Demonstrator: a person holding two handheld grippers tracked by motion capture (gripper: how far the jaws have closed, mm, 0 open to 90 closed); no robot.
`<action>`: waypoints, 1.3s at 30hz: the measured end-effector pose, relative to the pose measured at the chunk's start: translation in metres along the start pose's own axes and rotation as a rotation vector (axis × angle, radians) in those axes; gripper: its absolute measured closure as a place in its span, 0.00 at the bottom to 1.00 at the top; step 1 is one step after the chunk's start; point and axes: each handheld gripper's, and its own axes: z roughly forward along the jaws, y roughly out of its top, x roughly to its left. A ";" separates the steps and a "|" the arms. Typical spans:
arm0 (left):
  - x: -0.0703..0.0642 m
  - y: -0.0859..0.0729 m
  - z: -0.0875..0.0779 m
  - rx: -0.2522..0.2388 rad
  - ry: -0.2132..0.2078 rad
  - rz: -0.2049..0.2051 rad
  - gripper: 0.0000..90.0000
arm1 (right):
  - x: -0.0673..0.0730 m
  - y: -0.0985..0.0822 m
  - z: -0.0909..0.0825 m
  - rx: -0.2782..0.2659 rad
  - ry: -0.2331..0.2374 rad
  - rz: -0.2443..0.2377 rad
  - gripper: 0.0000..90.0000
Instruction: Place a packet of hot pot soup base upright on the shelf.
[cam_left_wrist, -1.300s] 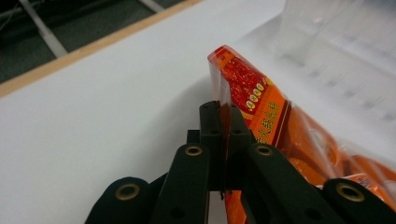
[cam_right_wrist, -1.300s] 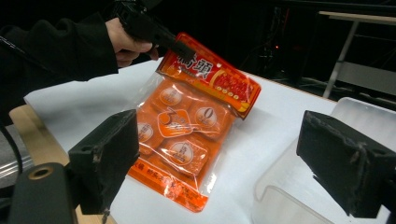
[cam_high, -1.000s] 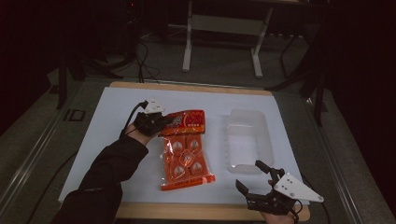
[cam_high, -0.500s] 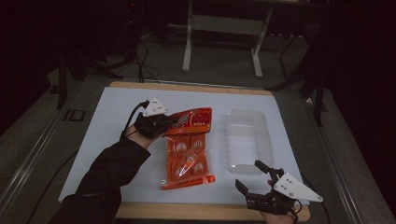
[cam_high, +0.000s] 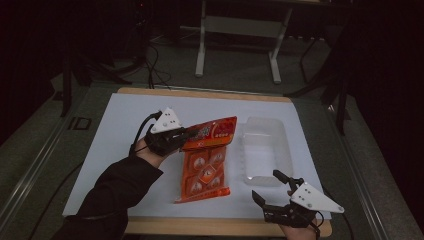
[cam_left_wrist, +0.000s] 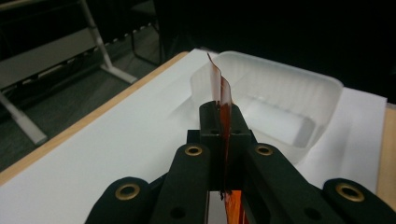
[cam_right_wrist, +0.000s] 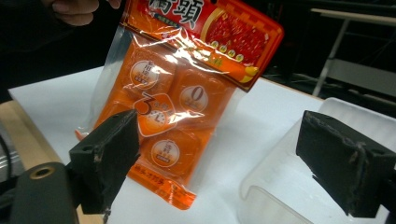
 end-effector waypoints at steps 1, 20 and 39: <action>-0.002 0.001 -0.001 -0.005 -0.004 0.001 1.00 | 0.000 0.001 0.000 0.002 0.001 -0.006 0.15; -0.036 0.030 -0.030 -0.064 -0.093 0.096 1.00 | -0.014 0.016 -0.011 -0.041 0.004 -0.004 0.18; -0.018 0.043 -0.066 -0.163 -0.154 0.089 1.00 | -0.045 0.070 0.001 -0.067 0.051 -0.073 0.22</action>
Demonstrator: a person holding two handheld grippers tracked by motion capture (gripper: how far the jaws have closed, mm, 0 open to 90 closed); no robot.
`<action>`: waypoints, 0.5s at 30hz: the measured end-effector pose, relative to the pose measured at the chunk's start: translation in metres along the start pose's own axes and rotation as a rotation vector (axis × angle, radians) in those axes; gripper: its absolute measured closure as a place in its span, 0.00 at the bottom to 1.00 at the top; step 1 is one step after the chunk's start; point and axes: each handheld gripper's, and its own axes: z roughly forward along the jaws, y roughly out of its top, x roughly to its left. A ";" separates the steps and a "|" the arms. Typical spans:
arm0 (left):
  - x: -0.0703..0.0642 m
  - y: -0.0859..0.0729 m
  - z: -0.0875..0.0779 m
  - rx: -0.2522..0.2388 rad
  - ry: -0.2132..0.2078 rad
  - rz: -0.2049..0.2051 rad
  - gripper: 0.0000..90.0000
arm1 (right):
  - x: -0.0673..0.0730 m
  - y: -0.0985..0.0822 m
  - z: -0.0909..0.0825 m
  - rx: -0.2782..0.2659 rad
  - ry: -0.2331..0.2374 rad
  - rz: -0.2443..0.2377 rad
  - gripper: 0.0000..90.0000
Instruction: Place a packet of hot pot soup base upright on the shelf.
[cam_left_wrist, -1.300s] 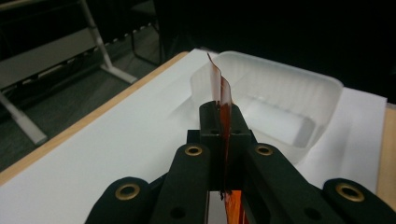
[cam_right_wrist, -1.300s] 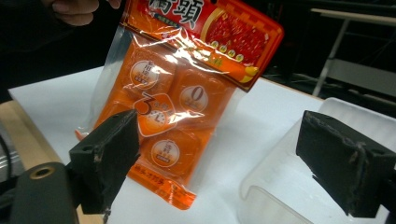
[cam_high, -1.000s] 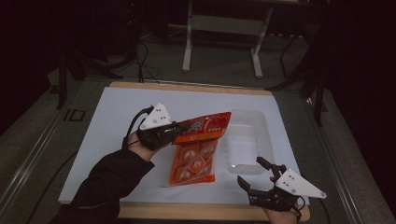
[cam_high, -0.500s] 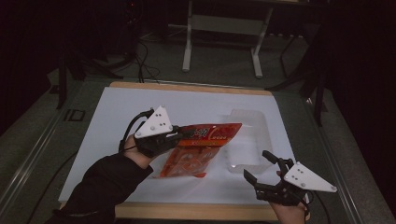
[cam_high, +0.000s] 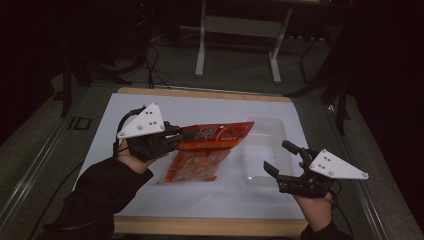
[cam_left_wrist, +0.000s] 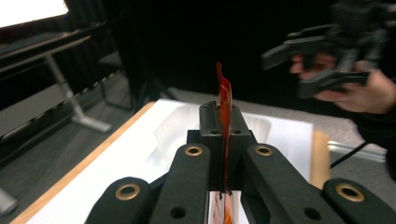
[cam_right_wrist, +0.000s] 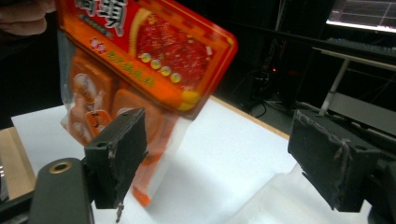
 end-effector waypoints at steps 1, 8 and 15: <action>0.000 0.001 -0.001 -0.005 0.002 0.007 1.00 | -0.002 0.003 0.002 0.001 0.000 -0.005 0.22; -0.005 0.007 -0.007 -0.024 -0.026 0.020 1.00 | -0.010 0.019 0.014 -0.009 0.039 -0.023 0.22; -0.012 0.011 -0.010 -0.048 -0.043 0.046 1.00 | -0.007 0.018 0.038 -0.002 0.099 -0.011 0.22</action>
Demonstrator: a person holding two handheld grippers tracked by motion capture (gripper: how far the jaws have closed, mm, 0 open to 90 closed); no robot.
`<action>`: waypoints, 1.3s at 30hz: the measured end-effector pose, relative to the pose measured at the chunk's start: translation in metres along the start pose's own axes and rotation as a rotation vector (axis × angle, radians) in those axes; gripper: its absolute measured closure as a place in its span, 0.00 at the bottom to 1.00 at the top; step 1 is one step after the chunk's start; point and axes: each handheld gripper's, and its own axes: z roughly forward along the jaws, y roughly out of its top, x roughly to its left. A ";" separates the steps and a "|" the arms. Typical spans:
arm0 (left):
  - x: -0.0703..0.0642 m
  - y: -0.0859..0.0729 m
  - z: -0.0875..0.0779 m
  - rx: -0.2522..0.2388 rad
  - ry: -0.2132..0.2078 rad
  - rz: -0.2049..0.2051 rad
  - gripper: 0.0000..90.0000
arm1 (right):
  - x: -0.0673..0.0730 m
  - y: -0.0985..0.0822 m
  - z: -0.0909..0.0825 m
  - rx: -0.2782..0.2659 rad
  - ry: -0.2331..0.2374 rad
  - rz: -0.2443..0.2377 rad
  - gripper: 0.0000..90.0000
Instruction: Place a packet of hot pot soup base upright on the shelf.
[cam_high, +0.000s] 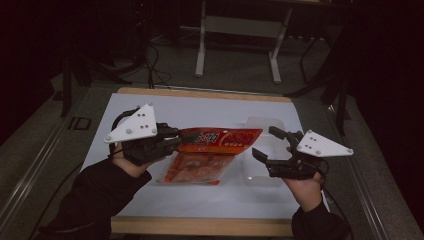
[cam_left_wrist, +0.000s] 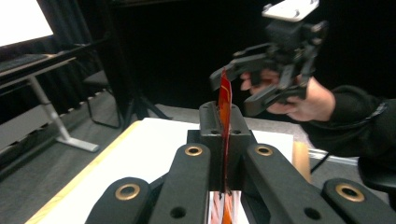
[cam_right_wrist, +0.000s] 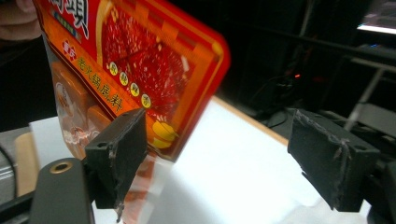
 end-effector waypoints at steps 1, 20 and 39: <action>0.000 0.001 0.000 0.002 -0.010 0.001 1.00 | 0.000 0.000 0.002 0.003 0.001 -0.004 0.22; -0.002 -0.003 0.013 -0.001 -0.033 -0.017 1.00 | 0.010 0.000 0.029 0.031 0.211 -0.024 0.52; 0.013 -0.014 0.015 0.041 -0.043 -0.055 1.00 | 0.017 0.005 0.039 0.148 0.326 -0.106 1.00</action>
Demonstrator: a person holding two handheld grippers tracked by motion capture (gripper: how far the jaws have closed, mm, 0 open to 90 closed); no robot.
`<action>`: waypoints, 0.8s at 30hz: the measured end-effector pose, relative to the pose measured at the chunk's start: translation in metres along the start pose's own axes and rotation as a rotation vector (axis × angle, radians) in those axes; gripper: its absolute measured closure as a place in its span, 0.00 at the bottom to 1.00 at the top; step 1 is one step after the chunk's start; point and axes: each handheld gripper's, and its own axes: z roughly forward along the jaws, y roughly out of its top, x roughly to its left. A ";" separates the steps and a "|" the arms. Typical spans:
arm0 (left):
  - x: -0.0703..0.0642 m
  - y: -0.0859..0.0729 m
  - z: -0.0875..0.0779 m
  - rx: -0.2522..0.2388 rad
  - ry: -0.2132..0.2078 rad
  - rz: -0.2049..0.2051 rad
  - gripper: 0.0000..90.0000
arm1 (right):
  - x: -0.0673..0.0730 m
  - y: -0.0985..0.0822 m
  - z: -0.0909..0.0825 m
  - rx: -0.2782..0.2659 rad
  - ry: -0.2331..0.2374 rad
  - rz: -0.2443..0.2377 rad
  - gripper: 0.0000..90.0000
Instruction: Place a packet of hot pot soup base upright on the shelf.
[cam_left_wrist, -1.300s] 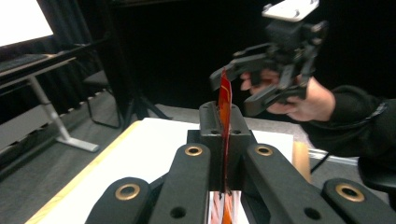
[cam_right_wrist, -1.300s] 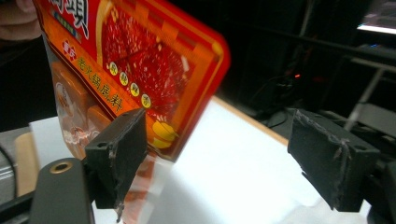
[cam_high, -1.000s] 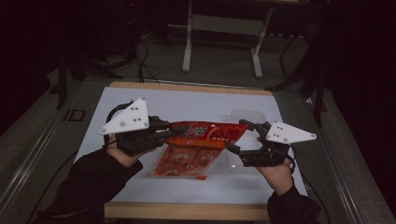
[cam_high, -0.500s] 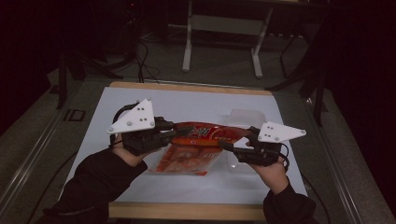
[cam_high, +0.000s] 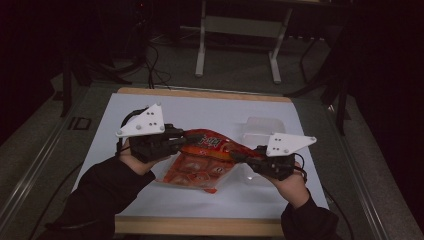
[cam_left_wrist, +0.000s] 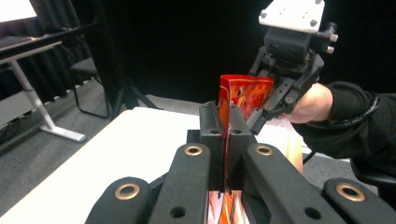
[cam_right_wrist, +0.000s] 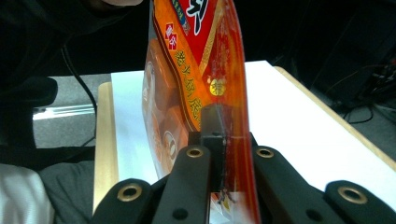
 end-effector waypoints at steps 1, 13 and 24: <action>0.001 -0.001 0.000 -0.001 0.002 -0.002 1.00 | 0.000 0.000 0.000 -0.004 0.003 0.007 1.00; 0.017 -0.009 -0.007 0.012 -0.037 0.010 1.00 | -0.004 0.012 0.002 0.034 0.038 0.056 1.00; 0.025 -0.020 -0.012 -0.043 -0.047 -0.020 0.88 | -0.008 0.023 0.002 0.024 0.040 0.090 1.00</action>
